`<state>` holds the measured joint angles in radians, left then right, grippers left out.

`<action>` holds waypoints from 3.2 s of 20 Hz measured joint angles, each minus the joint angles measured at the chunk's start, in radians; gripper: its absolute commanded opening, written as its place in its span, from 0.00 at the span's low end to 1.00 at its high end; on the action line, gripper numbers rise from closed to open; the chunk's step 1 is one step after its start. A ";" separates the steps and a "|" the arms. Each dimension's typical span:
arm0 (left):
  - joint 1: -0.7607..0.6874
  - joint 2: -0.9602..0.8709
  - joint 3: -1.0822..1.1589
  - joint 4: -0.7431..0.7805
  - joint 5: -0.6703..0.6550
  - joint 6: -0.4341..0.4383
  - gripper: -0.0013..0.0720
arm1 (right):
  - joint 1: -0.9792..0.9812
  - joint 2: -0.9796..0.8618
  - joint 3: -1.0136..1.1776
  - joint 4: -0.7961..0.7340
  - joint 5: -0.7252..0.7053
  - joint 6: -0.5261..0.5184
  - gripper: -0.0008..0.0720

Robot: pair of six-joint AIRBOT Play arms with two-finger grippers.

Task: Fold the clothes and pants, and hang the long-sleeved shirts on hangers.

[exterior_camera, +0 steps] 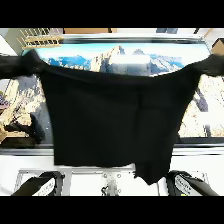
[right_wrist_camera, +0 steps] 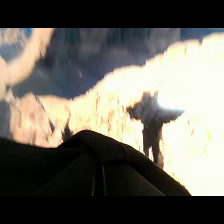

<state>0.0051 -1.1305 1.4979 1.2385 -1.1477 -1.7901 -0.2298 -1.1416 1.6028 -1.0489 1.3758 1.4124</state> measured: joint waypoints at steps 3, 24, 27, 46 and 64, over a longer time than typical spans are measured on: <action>0.000 -0.222 -0.053 -0.005 0.107 -0.001 0.02 | 0.051 -0.233 -0.005 -0.065 -0.047 0.006 0.02; 0.029 -0.525 -0.183 -0.102 0.290 -0.005 0.02 | 0.069 -0.418 -0.267 -0.233 -0.315 0.010 0.02; 0.028 -0.492 -0.301 -0.103 0.325 -0.005 0.02 | 0.069 -0.399 -0.360 -0.235 -0.326 0.010 0.03; 0.198 0.006 -0.827 0.005 0.206 -0.003 0.99 | -0.077 0.034 -0.473 -0.215 -0.153 -0.014 0.68; 0.004 -0.031 -0.990 -0.185 0.496 -0.083 0.09 | -0.087 0.090 -0.485 -0.118 -0.114 -0.017 0.68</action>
<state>0.0093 -1.1614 0.5079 1.0538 -0.6521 -1.8732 -0.3164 -1.0512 1.1179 -1.1667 1.2617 1.3956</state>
